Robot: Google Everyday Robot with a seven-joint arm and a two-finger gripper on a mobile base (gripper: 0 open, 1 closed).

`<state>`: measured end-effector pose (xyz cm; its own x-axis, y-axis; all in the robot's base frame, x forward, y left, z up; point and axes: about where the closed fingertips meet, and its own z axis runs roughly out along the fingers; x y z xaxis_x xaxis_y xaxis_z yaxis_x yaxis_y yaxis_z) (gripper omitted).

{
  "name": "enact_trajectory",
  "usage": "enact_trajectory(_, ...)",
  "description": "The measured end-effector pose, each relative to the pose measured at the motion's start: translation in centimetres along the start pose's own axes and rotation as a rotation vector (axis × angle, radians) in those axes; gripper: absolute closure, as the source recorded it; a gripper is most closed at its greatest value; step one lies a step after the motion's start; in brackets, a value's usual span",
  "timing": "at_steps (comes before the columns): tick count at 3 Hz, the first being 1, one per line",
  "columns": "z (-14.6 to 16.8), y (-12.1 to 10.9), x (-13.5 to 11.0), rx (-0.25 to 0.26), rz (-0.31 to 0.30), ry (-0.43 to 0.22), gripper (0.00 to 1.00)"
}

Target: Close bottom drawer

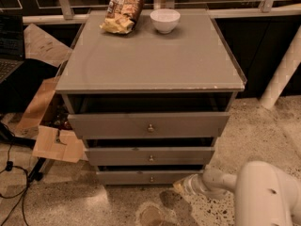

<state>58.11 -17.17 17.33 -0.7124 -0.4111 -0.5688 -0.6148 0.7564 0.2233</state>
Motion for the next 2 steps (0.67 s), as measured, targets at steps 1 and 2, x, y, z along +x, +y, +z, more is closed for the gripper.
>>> enact_trajectory(1,-2.06,1.24,4.02,-0.006,0.072,-0.009,1.00)
enact_trajectory(2,-2.33,1.27,4.61,-0.005,0.082,-0.008,0.82)
